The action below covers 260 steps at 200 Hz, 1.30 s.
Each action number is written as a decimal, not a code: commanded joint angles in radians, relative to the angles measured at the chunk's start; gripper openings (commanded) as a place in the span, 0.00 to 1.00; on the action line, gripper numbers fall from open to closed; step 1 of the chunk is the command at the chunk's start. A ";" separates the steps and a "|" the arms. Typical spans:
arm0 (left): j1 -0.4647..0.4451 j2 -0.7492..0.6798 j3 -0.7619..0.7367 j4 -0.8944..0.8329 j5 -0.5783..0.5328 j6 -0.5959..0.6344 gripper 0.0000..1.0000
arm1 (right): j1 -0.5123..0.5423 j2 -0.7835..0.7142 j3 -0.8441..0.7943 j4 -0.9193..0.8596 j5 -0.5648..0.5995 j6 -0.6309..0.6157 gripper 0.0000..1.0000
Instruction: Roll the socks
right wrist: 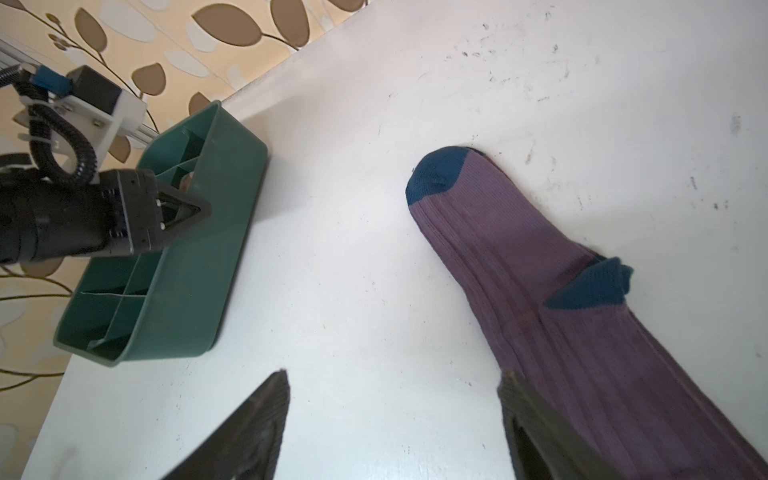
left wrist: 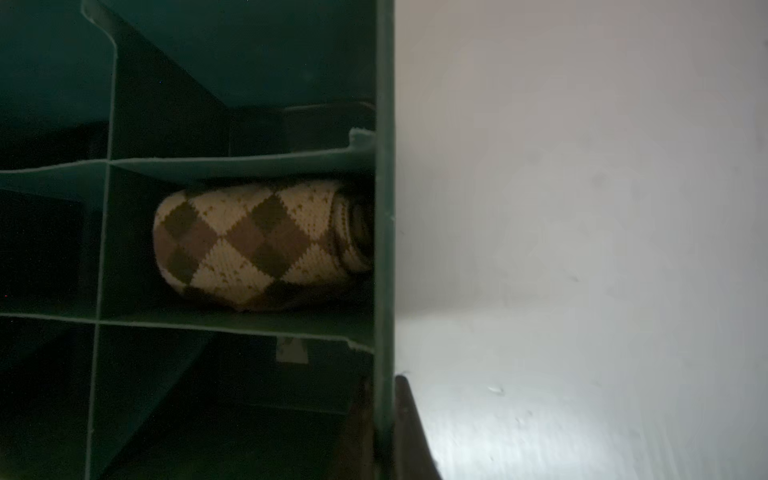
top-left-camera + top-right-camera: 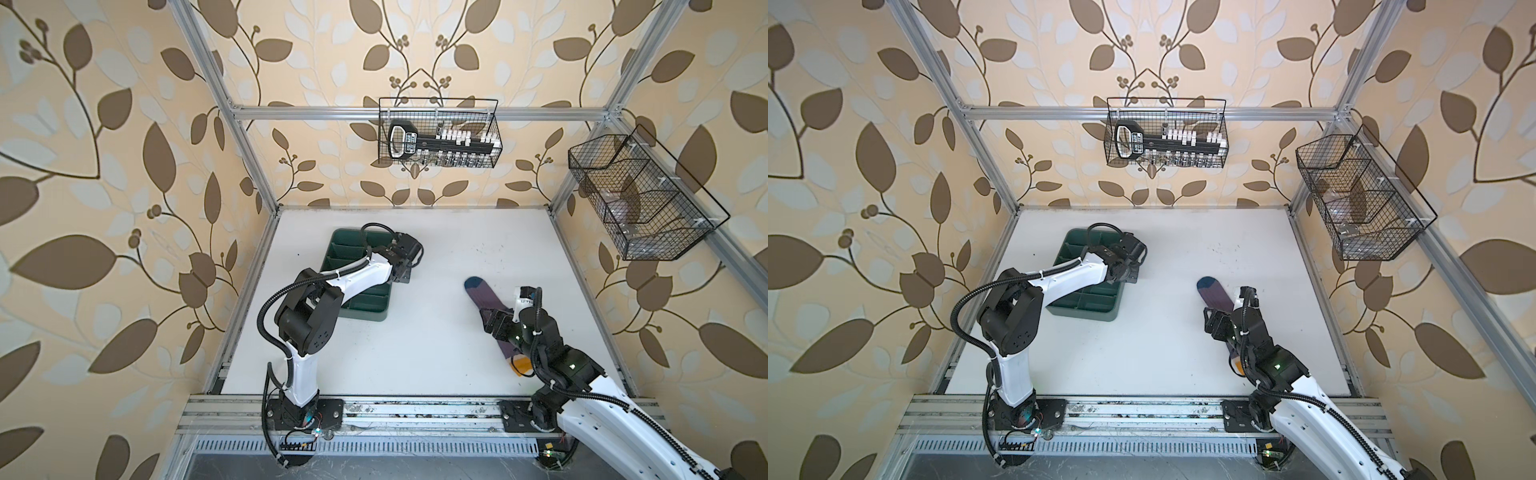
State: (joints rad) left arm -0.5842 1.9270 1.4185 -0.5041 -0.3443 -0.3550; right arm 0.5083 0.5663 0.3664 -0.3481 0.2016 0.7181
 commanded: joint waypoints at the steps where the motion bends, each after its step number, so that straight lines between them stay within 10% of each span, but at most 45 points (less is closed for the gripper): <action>1: 0.062 0.023 0.059 0.026 -0.010 0.045 0.00 | -0.002 0.037 -0.023 0.023 0.021 -0.012 0.84; 33: 0.095 0.040 0.091 0.042 0.031 0.071 0.11 | -0.003 0.185 0.008 0.038 0.037 -0.021 0.88; 83: 0.097 -0.198 0.011 0.120 0.216 0.041 0.60 | -0.028 0.415 0.125 -0.067 0.144 -0.054 1.00; 112: 0.098 -0.432 -0.070 0.139 0.276 0.038 0.76 | -0.126 0.499 0.153 -0.058 0.017 -0.060 1.00; 122: 0.096 -0.512 -0.094 0.144 0.305 0.037 0.98 | -0.167 0.527 0.154 -0.048 -0.041 -0.059 1.00; 212: 0.096 -0.969 -0.338 0.048 0.191 0.023 0.99 | -0.217 0.762 0.143 -0.006 -0.181 -0.033 1.00; 260: 0.097 -1.048 -0.350 -0.038 0.131 0.009 0.99 | -0.058 0.799 0.216 -0.051 -0.170 0.065 1.00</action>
State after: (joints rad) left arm -0.4789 0.9356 1.0756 -0.5133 -0.1577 -0.3225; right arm 0.3676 1.3285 0.5865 -0.3439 0.1299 0.6811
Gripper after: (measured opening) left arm 0.988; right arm 0.998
